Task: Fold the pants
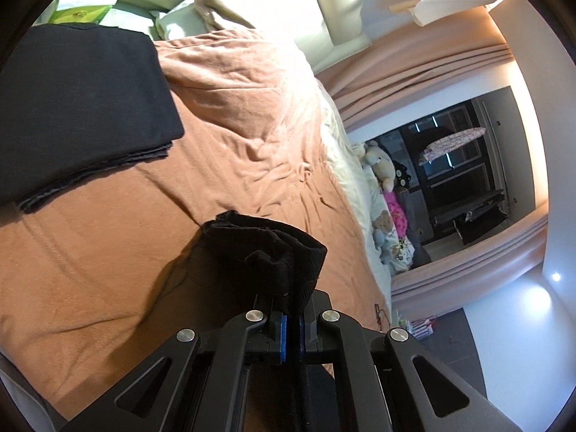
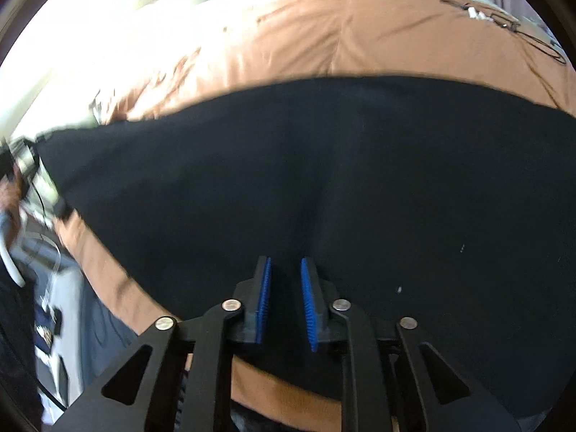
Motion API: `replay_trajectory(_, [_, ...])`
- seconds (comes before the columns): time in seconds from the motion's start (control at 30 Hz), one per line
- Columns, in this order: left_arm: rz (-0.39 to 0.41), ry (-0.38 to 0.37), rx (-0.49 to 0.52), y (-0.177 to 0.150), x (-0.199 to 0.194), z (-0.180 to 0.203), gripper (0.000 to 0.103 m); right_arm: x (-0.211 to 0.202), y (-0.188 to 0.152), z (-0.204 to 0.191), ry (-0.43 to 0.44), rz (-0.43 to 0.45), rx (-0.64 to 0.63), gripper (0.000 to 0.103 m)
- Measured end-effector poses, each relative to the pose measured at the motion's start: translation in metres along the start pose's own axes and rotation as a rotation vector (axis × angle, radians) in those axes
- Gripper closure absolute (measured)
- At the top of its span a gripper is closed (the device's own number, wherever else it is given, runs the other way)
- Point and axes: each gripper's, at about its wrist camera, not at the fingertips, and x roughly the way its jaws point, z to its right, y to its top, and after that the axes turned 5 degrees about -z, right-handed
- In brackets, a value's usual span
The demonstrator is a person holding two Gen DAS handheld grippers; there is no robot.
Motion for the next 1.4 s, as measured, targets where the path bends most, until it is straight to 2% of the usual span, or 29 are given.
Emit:
replay_trajectory(0.2, [-0.010,0.009,0.007,0.001,0.005,-0.002,0.099,-0.001,-0.013,-0.006,0.041,-0.071,0.008,0.091])
replay_trajectory(0.3, [-0.004,0.007,0.003,0.002,0.001,-0.003,0.099,-0.006,0.000,-0.006,0.056,-0.061,0.019,0.095])
replay_trajectory(0.8, [0.002,0.034,-0.018,-0.004,-0.003,-0.015,0.099,0.035,0.075,0.022,-0.006,-0.018,0.117,0.095])
replay_trajectory(1.13, [-0.002,0.018,-0.016,-0.002,-0.002,-0.012,0.099,0.063,0.129,0.025,-0.037,-0.005,0.147,0.095])
replay_trajectory(1.4, [-0.019,0.002,0.016,0.001,0.001,-0.001,0.099,0.074,0.155,0.031,-0.048,0.016,0.183,0.095])
